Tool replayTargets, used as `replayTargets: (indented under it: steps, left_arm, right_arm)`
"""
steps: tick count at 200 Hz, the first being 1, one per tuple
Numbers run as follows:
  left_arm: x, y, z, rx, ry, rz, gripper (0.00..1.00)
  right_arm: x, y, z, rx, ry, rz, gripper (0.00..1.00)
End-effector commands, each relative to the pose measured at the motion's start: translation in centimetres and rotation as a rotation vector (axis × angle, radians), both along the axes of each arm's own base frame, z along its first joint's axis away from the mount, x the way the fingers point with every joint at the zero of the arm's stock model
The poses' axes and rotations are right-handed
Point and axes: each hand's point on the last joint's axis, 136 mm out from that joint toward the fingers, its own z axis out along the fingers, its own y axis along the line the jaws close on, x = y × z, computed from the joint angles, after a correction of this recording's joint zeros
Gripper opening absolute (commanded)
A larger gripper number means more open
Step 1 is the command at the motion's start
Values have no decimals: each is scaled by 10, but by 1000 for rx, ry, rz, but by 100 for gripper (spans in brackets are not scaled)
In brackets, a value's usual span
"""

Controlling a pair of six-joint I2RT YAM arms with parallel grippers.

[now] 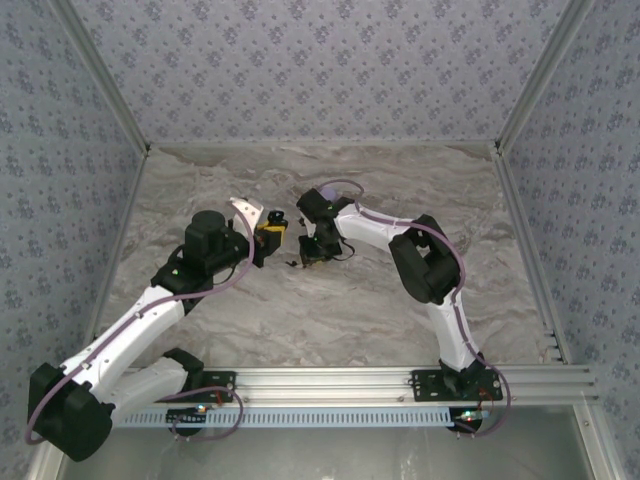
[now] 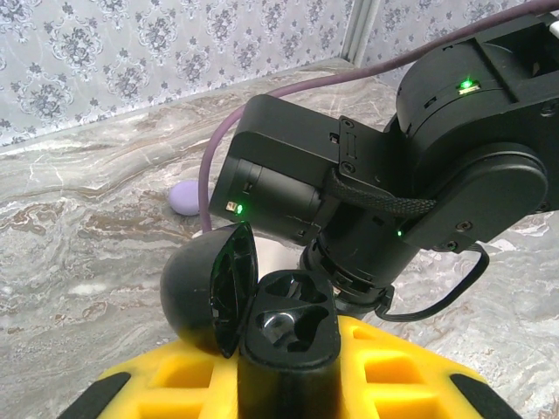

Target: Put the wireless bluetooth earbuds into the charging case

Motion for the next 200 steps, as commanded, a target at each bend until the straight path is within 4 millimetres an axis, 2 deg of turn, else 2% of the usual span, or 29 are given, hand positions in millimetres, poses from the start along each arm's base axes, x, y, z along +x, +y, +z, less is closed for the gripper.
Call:
replayTargets:
  steps: [1,65,106,140,176,200]
  left_arm:
    - [1,3,4,-3,-10,12,22]
    - [2,1,2,-3,0,11,22]
    - [3,1,2,-3,2,12,22]
    - [4,0,1,-5,10,13,22]
    - [5,-1,3,-8,11,11,22]
    - [6,-2,4,-7,14,9,22]
  right_arm:
    - [-6,-32,-4,-98,19,-1,20]
    - [-5,-75,3,-116,24,93,20]
    - [1,-92,-2,-133,26,141,23]
    - [5,-93,4,-133,14,145,33]
    - [9,-86,32,-73,-39,112,41]
    - [6,-86,46,-42,-62,92,43]
